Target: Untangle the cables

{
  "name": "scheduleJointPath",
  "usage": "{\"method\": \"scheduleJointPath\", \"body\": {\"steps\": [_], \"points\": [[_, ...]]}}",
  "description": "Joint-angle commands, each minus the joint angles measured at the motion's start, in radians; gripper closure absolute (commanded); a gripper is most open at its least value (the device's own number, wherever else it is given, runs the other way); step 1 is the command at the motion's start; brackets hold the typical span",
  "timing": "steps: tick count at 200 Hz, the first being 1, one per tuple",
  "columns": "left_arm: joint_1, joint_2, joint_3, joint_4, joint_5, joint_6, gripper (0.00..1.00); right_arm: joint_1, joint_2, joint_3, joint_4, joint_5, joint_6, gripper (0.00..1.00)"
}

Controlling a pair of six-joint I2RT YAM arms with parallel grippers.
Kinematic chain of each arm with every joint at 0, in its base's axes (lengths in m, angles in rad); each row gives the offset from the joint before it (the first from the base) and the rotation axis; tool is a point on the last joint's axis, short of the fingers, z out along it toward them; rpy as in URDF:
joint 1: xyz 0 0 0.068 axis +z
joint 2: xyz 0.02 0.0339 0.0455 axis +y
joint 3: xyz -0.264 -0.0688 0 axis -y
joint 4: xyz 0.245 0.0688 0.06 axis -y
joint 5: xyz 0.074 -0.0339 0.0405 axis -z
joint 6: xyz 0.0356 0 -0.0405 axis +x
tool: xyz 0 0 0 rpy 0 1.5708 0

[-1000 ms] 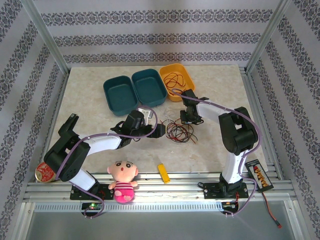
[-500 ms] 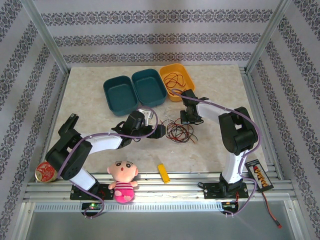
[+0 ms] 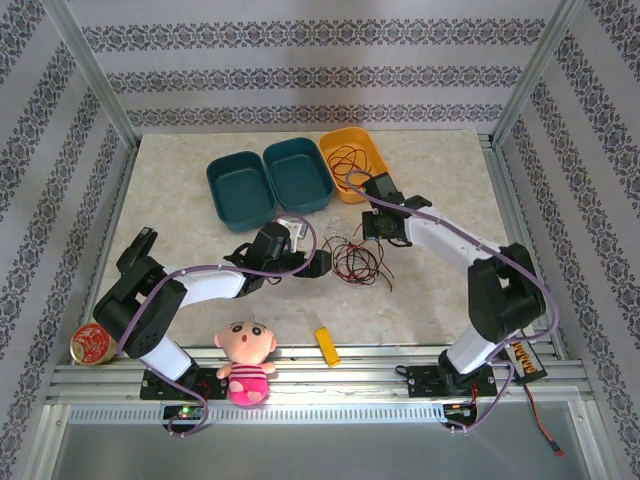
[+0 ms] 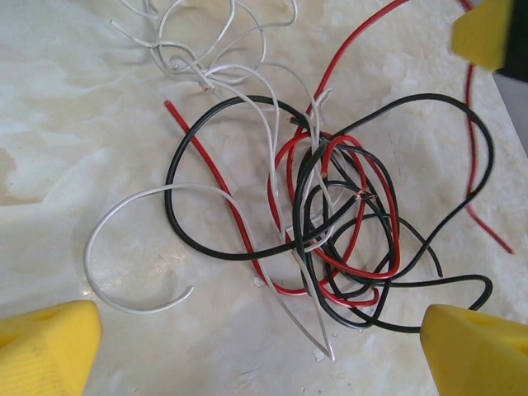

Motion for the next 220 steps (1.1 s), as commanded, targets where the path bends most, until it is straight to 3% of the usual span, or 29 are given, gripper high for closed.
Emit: {"method": "scheduleJointPath", "body": {"steps": [1, 71, 220], "points": [[-0.013, 0.003, 0.008, 0.044, 0.017, -0.007, 0.01, 0.019, -0.081, -0.037, 0.029, 0.071, 0.036, 1.00], [-0.012, 0.003, 0.001, 0.058, 0.023, -0.012, 0.01, 0.047, -0.284, -0.149, 0.158, 0.121, 0.037, 1.00], [-0.013, 0.015, 0.000, 0.077, 0.034, -0.016, 0.00, 0.126, -0.604, -0.159, 0.222, 0.142, -0.014, 1.00]]}}
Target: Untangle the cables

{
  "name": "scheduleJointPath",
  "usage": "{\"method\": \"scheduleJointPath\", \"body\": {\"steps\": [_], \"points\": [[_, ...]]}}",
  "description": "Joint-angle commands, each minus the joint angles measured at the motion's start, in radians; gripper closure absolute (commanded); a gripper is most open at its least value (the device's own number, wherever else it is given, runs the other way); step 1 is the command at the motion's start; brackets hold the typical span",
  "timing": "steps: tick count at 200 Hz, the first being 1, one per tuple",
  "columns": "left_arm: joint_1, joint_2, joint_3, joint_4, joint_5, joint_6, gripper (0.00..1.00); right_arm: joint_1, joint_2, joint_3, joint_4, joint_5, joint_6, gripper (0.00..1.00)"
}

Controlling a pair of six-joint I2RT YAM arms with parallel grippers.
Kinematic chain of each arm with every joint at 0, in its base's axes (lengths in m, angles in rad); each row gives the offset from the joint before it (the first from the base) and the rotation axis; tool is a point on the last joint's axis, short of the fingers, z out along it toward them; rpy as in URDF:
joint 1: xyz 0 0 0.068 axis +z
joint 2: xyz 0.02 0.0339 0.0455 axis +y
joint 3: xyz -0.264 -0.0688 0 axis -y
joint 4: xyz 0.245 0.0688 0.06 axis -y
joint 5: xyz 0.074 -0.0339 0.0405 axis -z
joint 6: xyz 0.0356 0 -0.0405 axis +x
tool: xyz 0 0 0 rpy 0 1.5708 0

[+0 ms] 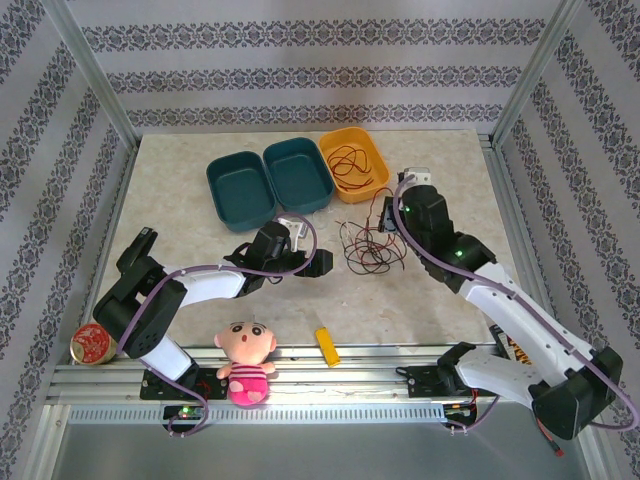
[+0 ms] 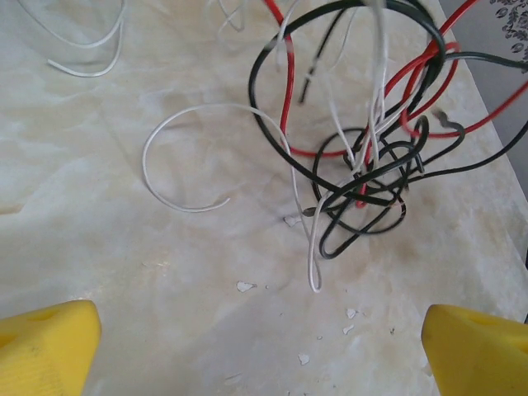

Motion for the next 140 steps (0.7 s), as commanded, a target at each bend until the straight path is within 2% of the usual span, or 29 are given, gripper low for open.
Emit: {"method": "scheduleJointPath", "body": {"steps": [1, 140], "points": [[-0.012, 0.015, 0.000, 0.054, 0.012, -0.010, 0.00, 0.014, -0.040, -0.009, 0.039, 0.014, -0.021, 1.00], [-0.012, 0.016, 0.002, 0.060, 0.017, -0.012, 0.01, 0.080, -0.061, 0.114, 0.098, 0.046, -0.151, 1.00]]}}
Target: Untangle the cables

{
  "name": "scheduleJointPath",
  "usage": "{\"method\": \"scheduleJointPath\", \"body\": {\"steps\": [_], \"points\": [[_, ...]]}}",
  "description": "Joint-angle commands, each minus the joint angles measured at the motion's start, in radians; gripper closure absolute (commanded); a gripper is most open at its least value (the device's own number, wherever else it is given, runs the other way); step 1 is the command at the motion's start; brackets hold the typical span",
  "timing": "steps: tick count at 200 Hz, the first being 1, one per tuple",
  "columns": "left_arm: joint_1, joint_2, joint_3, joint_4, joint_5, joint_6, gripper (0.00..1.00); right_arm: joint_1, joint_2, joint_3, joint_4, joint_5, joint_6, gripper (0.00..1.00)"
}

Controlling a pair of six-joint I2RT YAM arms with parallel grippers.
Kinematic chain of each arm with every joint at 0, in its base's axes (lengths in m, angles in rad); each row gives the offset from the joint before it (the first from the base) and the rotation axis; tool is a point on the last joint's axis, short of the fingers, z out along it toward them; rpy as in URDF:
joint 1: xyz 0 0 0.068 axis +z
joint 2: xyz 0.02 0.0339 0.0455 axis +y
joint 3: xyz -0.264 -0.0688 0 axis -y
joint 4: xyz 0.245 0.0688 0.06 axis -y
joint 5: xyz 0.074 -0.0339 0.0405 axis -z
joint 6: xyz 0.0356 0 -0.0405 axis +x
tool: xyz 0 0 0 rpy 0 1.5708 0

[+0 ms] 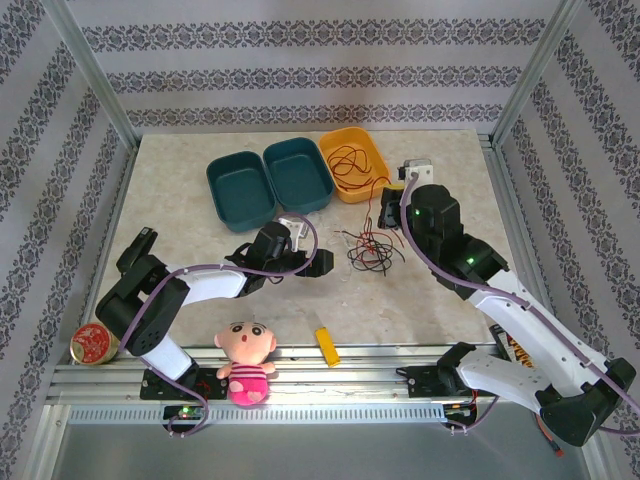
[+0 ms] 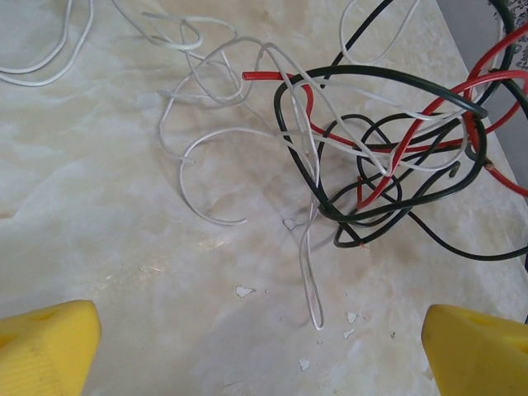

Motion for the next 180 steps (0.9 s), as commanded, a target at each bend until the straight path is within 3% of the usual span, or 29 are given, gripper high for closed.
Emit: {"method": "scheduleJointPath", "body": {"steps": [1, 180], "points": [[-0.012, 0.000, 0.001, 0.037, 0.013, -0.010, 0.01, 0.017, -0.016, 0.052, 0.054, 0.029, -0.053, 1.00], [-0.012, -0.017, -0.001, 0.034, -0.002, -0.006, 0.01, 0.106, 0.084, 0.291, 0.086, 0.048, -0.229, 1.00]]}}
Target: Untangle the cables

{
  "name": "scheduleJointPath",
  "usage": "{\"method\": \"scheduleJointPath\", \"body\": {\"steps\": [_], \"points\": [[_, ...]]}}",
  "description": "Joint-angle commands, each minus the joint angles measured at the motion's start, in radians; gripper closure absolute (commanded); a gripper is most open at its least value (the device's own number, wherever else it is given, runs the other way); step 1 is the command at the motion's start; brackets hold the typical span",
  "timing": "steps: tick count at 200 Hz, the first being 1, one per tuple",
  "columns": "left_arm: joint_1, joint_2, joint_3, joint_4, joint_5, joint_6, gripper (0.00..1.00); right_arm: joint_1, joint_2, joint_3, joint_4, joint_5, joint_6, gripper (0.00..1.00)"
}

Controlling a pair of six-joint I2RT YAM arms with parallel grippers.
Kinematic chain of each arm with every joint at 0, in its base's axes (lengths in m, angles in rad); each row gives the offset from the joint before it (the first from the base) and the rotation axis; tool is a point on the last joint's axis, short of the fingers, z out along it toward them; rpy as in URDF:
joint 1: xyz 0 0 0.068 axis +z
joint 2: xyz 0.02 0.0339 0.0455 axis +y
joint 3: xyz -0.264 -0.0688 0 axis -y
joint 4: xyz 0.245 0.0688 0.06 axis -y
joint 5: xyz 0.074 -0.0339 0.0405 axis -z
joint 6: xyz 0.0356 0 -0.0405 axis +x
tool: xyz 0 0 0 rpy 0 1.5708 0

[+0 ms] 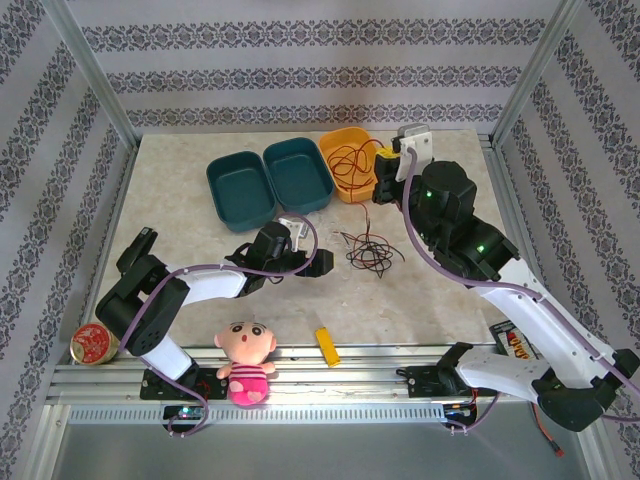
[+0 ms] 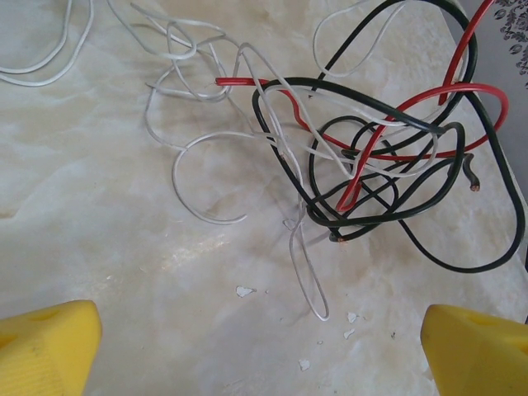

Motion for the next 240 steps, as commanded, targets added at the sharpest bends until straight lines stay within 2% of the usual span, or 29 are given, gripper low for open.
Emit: {"method": "scheduleJointPath", "body": {"steps": [1, 55, 102, 122, 162, 205, 240], "points": [[-0.012, -0.017, -0.002, 0.034, -0.002, -0.006, 0.01, 0.029, 0.005, 0.040, 0.034, 0.029, -0.040, 1.00], [-0.012, -0.034, -0.020, 0.039, -0.019, -0.006, 0.01, 0.054, 0.024, 0.081, 0.044, 0.080, -0.096, 1.00], [-0.012, -0.103, -0.066, 0.037, -0.090, -0.012, 0.01, 0.043, 0.107, 0.137, 0.048, 0.182, -0.134, 1.00], [-0.011, -0.159, -0.092, 0.023, -0.136, -0.006, 0.01, 0.008, 0.166, 0.181, 0.019, 0.206, -0.109, 1.00], [-0.011, -0.277, -0.131, -0.042, -0.243, 0.011, 0.00, -0.116, 0.302, 0.279, -0.046, 0.141, -0.021, 1.00], [-0.011, -0.392, -0.167, -0.113, -0.331, 0.029, 0.01, -0.267, 0.481, 0.397, -0.111, -0.010, 0.108, 1.00], [-0.009, -0.447, -0.174, -0.168, -0.373, 0.043, 0.01, -0.318, 0.600, 0.483, -0.127, -0.074, 0.160, 1.00]]}}
